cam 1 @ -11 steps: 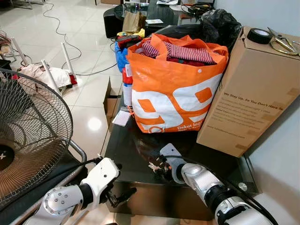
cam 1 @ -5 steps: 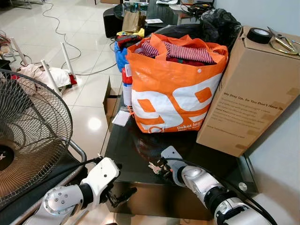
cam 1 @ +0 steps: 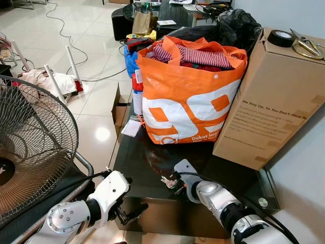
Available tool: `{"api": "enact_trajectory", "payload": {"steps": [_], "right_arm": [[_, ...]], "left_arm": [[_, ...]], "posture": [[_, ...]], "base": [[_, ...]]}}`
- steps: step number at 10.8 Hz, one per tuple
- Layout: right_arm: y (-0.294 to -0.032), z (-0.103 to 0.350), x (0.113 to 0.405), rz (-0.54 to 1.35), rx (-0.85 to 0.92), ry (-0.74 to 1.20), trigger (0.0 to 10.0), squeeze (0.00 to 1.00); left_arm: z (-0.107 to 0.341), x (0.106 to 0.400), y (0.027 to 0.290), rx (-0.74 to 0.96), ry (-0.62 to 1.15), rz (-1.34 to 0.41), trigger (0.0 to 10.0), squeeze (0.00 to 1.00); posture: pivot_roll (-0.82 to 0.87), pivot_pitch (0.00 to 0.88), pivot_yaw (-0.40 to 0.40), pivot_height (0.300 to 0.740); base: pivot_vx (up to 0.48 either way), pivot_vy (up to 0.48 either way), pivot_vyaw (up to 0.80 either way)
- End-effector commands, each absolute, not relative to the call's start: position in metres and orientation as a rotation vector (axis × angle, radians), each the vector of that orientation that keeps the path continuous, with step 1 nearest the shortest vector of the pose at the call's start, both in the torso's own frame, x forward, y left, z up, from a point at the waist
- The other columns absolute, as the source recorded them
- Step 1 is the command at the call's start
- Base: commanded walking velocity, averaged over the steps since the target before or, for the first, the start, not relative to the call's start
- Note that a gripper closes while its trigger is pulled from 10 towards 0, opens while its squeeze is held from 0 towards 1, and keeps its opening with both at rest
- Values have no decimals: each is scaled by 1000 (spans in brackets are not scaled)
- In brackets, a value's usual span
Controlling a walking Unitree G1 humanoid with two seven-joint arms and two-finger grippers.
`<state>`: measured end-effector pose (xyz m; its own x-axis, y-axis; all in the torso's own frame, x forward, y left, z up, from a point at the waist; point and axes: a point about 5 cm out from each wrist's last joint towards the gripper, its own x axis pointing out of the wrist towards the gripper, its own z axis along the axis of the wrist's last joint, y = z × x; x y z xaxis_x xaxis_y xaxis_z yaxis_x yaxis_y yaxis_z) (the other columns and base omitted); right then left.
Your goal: Hang keys on a hook
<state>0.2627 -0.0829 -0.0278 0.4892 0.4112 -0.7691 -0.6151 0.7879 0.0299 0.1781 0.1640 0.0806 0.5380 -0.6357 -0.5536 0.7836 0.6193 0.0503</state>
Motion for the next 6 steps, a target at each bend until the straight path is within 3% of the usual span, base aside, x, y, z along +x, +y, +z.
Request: {"api": "enact_trajectory", "payload": {"steps": [1, 6], "right_arm": [[-86, -31, 260, 613, -253, 867, 0, 0], [-89, -24, 269, 583, -218, 816, 0, 0]], "left_arm": [[85, 179, 163, 316, 511, -865, 10000, 0], [85, 184, 163, 322, 501, -864, 10000, 0]], "posture": [[-5, 0, -43, 740], [-14, 0, -36, 740]], "base": [[0, 0, 0], [0, 0, 0]]}}
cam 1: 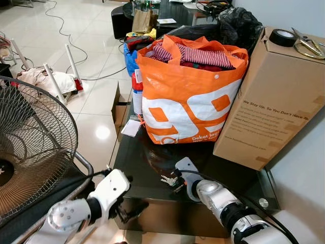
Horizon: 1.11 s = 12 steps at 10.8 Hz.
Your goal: Hang keys on a hook
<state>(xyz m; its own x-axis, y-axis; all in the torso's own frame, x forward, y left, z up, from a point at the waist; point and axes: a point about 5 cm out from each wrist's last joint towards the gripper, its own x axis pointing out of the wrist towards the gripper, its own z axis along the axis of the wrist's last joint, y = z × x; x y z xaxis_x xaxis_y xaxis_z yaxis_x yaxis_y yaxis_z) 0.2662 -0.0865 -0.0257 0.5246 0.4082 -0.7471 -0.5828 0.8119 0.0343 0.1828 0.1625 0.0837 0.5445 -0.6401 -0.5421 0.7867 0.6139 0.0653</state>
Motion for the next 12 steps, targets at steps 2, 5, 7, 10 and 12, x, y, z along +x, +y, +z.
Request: {"api": "enact_trajectory", "payload": {"steps": [2, 5, 7, 10, 12], "right_arm": [[-93, -15, 279, 591, -217, 770, 0, 0], [-110, 5, 296, 622, -237, 683, 0, 0], [-120, 17, 299, 652, -196, 621, 0, 0], [-144, 50, 301, 501, 13, 474, 0, 0], [-161, 81, 295, 332, 138, 314, 0, 0]], "left_arm": [[85, 190, 163, 333, 485, -852, 10000, 0], [86, 202, 162, 345, 450, -836, 10000, 0], [91, 214, 158, 338, 391, -797, 10000, 0], [107, 234, 153, 251, 236, -610, 10000, 0], [118, 242, 156, 196, 165, -457, 10000, 0]], "posture": [[-8, 0, -39, 740], [-11, 0, -25, 740], [-10, 0, -19, 740], [3, 0, -16, 740], [18, 0, -23, 740]], "base": [[0, 0, 0], [0, 0, 0], [0, 0, 0], [0, 0, 0], [0, 0, 0]]}}
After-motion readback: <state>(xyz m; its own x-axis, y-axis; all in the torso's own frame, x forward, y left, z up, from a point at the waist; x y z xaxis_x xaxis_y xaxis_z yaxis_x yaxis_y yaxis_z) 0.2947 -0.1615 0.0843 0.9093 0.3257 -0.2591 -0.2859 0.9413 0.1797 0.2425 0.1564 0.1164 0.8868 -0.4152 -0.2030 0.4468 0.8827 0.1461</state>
